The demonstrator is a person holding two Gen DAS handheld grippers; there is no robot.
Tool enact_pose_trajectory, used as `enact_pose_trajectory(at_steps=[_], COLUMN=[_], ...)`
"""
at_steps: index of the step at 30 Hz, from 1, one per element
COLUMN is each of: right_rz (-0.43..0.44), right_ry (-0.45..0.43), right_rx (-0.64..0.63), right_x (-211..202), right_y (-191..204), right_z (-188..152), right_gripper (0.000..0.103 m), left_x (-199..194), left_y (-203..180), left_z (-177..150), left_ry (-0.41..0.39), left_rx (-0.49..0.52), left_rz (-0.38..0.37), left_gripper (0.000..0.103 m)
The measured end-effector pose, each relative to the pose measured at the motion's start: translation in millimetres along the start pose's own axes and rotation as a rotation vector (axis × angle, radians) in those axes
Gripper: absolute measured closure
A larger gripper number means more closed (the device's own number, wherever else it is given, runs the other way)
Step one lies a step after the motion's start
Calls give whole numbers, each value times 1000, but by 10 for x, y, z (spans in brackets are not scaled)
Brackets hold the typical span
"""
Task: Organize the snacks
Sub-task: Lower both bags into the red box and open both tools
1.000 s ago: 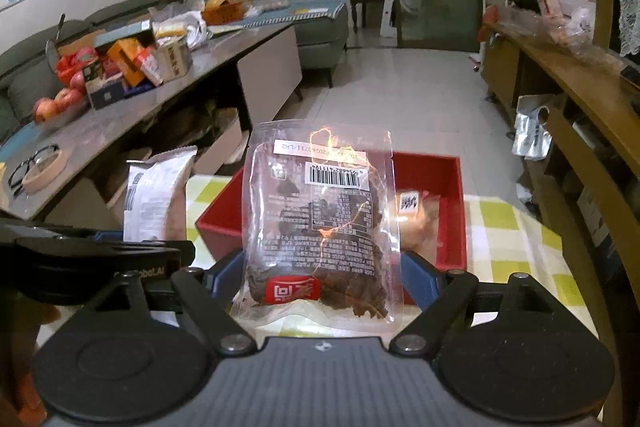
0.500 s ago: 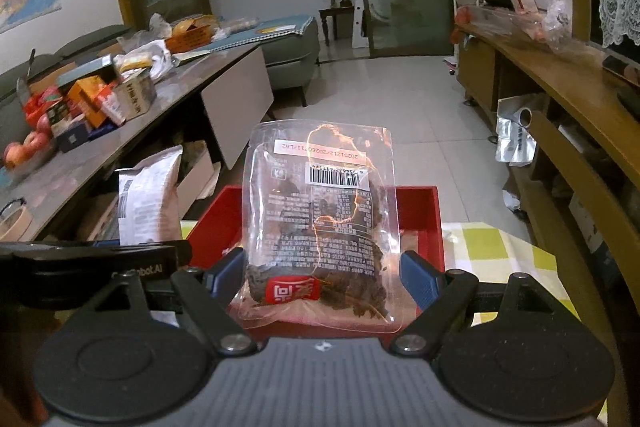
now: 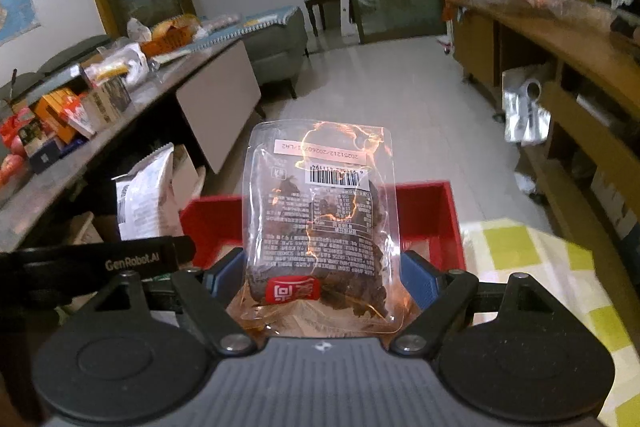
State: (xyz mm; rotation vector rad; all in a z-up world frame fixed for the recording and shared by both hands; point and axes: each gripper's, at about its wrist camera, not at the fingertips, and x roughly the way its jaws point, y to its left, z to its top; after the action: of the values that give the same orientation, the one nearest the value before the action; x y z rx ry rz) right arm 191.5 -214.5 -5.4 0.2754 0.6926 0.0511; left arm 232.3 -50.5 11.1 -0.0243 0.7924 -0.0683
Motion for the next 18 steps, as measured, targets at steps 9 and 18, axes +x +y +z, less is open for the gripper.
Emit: enact_pose_trajectory(at_steps=[9, 18], right_rz=[-51, -112], right_ry=[87, 118], right_rx=[-41, -196], right_x=[311, 412], right_y=[-60, 154], right_z=[-161, -312], right_gripper=[15, 9], left_x=[362, 404], left_y=[-29, -110], left_z=[-178, -262], left_ry=[85, 98], left_rx=[37, 91], left_rz=[41, 72], left_gripper=[52, 32])
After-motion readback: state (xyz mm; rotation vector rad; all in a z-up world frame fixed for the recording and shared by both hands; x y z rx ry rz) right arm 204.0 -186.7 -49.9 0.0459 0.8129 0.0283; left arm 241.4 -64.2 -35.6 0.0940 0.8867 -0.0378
